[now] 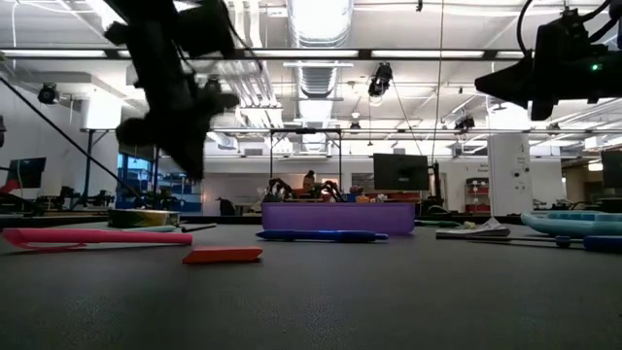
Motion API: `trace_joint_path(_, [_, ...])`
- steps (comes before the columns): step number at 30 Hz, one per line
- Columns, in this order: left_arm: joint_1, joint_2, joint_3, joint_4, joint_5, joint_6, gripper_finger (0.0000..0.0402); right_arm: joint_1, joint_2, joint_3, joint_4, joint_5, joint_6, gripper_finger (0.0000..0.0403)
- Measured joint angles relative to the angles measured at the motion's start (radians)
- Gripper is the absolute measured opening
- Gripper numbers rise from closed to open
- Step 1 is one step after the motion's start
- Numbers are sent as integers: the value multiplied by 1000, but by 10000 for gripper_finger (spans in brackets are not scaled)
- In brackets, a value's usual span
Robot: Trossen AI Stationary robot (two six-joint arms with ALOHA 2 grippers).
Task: Pack school essentials
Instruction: Put the light blue pen into the purple box
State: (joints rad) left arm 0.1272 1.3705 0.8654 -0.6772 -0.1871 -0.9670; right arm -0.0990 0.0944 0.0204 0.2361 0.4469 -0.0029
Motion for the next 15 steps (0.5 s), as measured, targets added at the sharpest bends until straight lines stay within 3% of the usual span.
trace_joint_path(8, [51, 205, 37, -178, 41, 7, 0, 0, 0, 0, -1, 0, 2, 59])
trace_joint_path(15, [55, 244, 40, -178, 35, 58, 3, 0, 0, 0, 0, 0, 2, 59])
